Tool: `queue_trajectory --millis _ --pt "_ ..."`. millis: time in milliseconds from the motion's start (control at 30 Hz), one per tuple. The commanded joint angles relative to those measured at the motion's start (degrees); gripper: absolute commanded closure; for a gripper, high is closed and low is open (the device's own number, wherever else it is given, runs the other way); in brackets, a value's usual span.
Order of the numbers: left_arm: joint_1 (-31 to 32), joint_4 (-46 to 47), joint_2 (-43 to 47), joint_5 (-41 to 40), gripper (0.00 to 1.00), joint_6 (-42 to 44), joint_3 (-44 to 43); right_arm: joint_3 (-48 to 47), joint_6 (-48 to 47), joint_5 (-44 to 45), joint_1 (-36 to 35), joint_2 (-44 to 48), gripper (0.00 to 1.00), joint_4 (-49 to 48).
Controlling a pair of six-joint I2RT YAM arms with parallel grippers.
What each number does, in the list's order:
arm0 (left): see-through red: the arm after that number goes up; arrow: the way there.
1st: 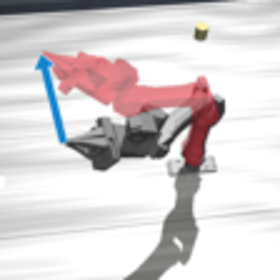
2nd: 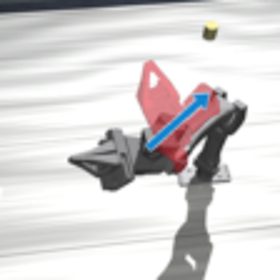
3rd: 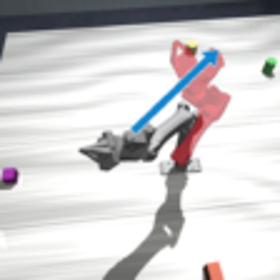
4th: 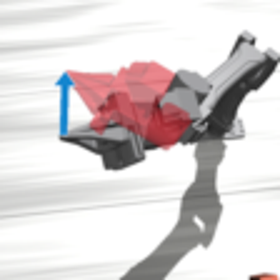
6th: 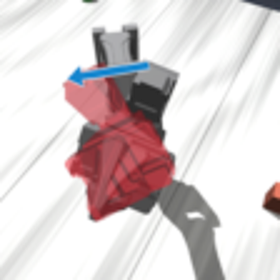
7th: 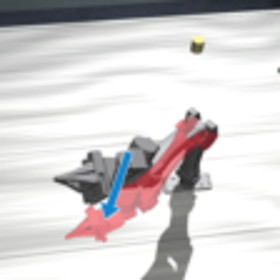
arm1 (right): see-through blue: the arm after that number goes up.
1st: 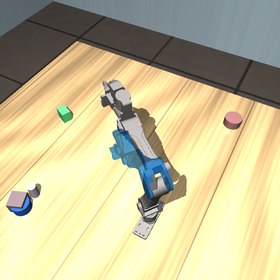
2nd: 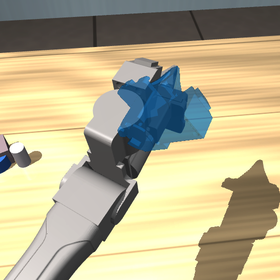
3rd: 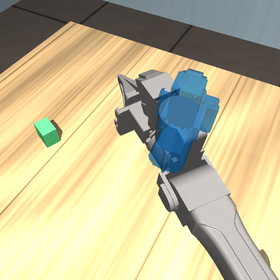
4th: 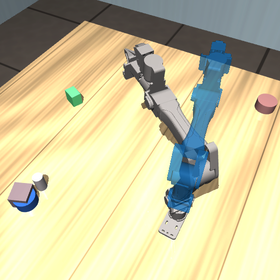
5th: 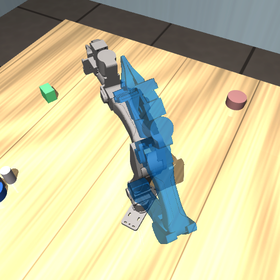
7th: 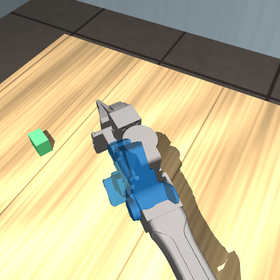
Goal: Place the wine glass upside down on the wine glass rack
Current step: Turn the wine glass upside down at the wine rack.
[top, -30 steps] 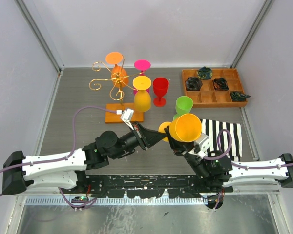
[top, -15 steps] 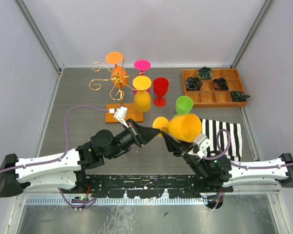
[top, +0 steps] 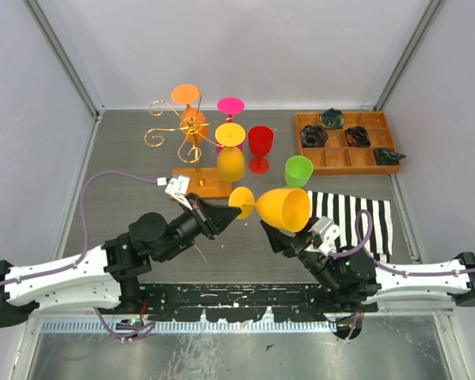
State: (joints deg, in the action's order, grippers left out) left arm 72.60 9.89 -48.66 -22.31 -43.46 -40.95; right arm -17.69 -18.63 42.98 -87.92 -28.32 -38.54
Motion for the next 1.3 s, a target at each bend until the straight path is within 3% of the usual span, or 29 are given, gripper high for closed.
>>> queue_trajectory --millis 0,167,333,567,667,767,867,1100,1267 --pt "0.2 -3.5 4.5 -5.1 1.00 3.2 -1.2 0.7 4.9 0.5 -0.1 1.8 0.48 5.9" --pt "0.2 -10.6 9.0 -8.3 1.00 5.4 -2.1 0.4 10.7 0.9 -0.1 3.9 0.41 14.9" --pt "0.2 -22.9 11.7 -11.3 1.00 12.5 -6.8 -2.9 22.7 4.3 -0.1 5.8 0.32 30.9" --pt "0.2 -39.7 13.7 -16.6 1.00 20.1 -12.5 -9.8 51.4 10.1 -0.1 4.9 0.27 60.1" --pt "0.2 -44.4 13.6 -18.6 1.00 21.4 -14.0 -11.6 61.6 9.4 -0.1 3.3 0.27 68.4" --pt "0.2 -46.9 12.6 -20.0 1.00 22.9 -14.6 -13.1 66.8 7.9 -0.1 0.8 0.19 72.4" --pt "0.2 -48.3 11.4 -20.8 1.00 24.5 -15.1 -15.4 67.7 4.9 -0.1 -3.2 0.01 74.4" --pt "0.2 -50.5 9.9 -22.8 1.00 29.1 -16.1 -23.6 73.6 0.4 -0.1 -14.7 0.00 83.9" --pt "0.2 -51.7 10.9 -24.0 1.00 32.0 -16.1 -28.4 83.9 2.0 -0.1 -24.7 0.00 94.2"
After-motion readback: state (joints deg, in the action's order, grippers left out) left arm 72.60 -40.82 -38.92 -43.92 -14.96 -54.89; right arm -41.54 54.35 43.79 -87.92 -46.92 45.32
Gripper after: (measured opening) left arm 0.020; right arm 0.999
